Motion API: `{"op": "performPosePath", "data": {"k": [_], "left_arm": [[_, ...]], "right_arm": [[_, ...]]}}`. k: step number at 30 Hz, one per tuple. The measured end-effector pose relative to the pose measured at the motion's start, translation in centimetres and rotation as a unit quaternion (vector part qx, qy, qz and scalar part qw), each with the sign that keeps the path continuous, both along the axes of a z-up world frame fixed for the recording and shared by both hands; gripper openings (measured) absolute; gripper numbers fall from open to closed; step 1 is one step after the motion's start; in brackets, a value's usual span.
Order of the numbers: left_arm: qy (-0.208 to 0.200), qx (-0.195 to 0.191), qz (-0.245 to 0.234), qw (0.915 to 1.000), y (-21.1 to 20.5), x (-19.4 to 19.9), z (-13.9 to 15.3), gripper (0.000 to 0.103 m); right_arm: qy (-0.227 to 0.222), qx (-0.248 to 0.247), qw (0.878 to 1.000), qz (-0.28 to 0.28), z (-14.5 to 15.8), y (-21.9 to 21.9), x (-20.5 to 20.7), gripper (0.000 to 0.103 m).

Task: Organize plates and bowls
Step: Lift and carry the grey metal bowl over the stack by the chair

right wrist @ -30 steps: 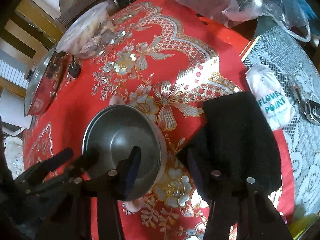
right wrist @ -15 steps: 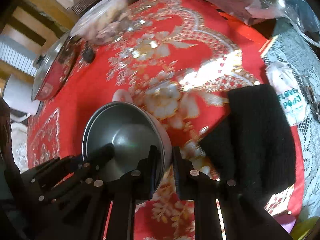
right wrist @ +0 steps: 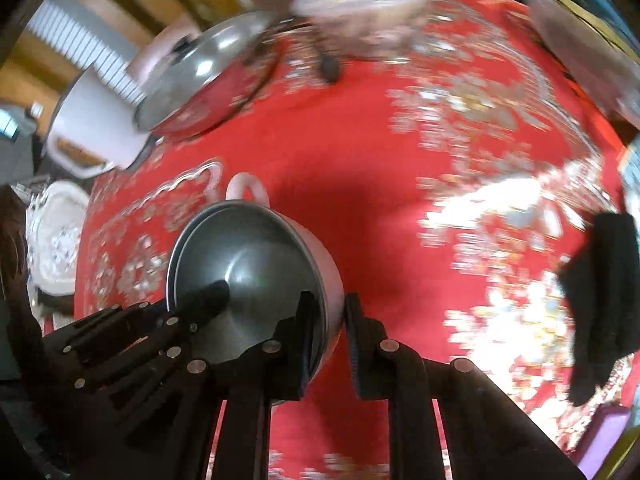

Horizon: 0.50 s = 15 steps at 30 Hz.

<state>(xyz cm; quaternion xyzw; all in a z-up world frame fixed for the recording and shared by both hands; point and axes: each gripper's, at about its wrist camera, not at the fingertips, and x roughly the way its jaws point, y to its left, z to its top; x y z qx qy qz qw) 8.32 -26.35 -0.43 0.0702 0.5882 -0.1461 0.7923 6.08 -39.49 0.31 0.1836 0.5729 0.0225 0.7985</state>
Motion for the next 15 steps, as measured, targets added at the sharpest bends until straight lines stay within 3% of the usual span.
{"op": "performPosePath", "data": {"k": [6,15], "left_arm": [[-0.010,-0.006,0.064,0.9979,7.9,0.1,1.8,0.010],[-0.025,-0.005,0.152,0.9880,18.3,-0.1,4.0,0.010]], "right_arm": [[-0.010,-0.012,0.997,0.069,2.0,8.2,1.7,0.016],[-0.023,-0.017,0.986,0.162,4.1,19.6,3.2,0.016]]}}
